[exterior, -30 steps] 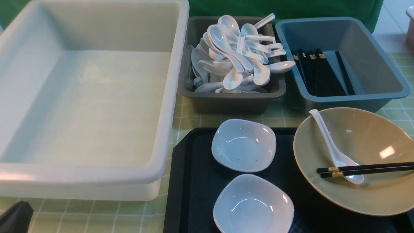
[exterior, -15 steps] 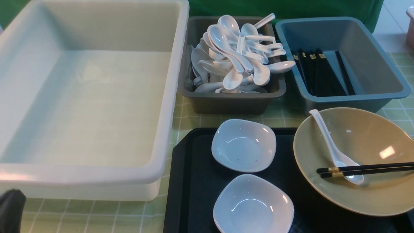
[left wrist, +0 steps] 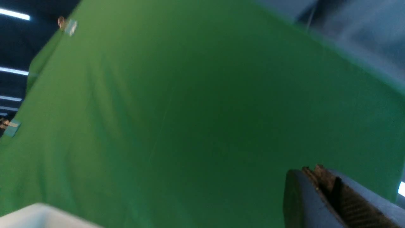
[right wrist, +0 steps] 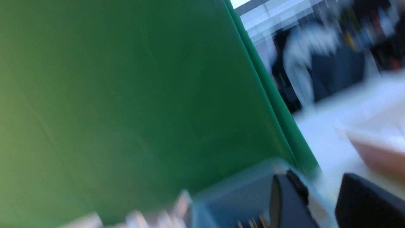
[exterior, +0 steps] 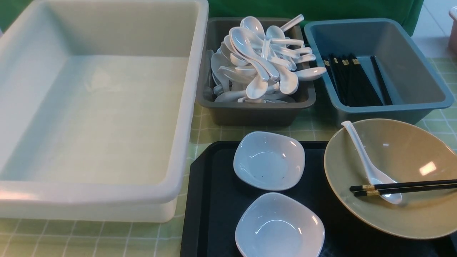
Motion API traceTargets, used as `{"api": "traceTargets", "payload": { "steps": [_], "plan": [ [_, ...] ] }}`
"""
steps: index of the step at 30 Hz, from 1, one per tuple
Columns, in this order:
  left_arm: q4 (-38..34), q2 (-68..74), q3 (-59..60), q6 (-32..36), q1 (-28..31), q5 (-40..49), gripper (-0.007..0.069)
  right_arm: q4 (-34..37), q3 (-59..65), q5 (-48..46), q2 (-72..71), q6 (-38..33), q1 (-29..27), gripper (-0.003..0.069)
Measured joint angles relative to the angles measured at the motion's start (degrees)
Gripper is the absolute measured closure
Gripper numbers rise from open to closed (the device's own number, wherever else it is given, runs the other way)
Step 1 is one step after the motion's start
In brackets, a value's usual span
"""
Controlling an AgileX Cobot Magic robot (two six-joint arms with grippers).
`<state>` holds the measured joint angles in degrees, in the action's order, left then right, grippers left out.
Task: On green table put chopsticks spoon bowls plates into blue grey white boxes.
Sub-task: 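Move the grippers toward the tableware on the black tray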
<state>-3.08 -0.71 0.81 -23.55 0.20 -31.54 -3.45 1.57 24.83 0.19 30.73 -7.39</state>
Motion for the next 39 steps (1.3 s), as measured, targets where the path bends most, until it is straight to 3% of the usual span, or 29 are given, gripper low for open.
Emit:
{"api": "traceTargets", "payload": {
  "steps": [5,10,11,12,14,15,17,20,23,27,32,33,35,39],
  "plan": [
    [-9.3,1.7,-11.9,-0.4,0.0,0.7,0.0627,0.0,-10.9,-1.2,2.4,-0.7,0.0,0.0423],
    [-8.6,9.2,-25.9,-0.4,0.0,7.8,0.0627,0.0,-28.4,-6.6,11.1,-2.5,0.0,0.0423],
    [-7.2,13.4,-32.4,-1.1,0.0,14.7,0.0627,0.0,-35.2,-10.3,15.4,-4.0,0.0,0.0423],
    [-7.1,13.4,-33.1,-1.1,0.0,15.6,0.0627,0.0,-36.0,-10.8,16.0,-4.3,0.0,0.0423],
    [-5.0,20.4,-41.3,-1.4,0.0,29.1,0.0627,0.0,-45.1,-19.5,23.0,-9.0,0.0,0.0423],
    [-4.9,20.9,-41.8,-1.4,0.0,30.2,0.0627,0.0,-46.4,-21.1,24.1,-10.0,0.0,0.0423],
    [-3.1,27.3,-46.8,-0.7,0.0,43.7,0.0627,0.0,-53.4,-31.7,30.0,-17.8,0.0,0.0423],
    [-0.1,34.9,-48.2,3.1,0.0,57.0,0.0627,0.0,-56.8,-41.8,36.2,-28.6,0.0,0.0423],
    [1.5,39.2,-48.2,5.2,0.0,65.5,0.0627,0.0,-56.9,-50.1,40.3,-34.0,0.0,0.0423],
    [0.7,41.4,-46.4,6.2,-2.4,69.5,0.0627,1.2,-57.0,-60.8,45.3,-38.2,0.0,0.0423],
    [-7.0,41.7,-44.9,10.6,-8.3,71.8,0.0627,9.1,-58.4,-74.6,51.7,-53.6,0.3,0.0423],
    [-11.0,41.9,-44.9,14.0,-11.0,72.7,0.0627,11.5,-59.6,-78.4,55.0,-60.8,1.6,0.0423],
    [-15.7,42.3,-44.9,19.0,-13.5,73.1,0.0627,12.1,-60.6,-80.5,58.2,-65.7,4.6,0.0419],
    [-23.9,42.8,-44.9,28.4,-17.1,73.4,0.0627,7.1,-62.0,-84.1,66.1,-66.7,12.6,0.0372]
  ]
}}
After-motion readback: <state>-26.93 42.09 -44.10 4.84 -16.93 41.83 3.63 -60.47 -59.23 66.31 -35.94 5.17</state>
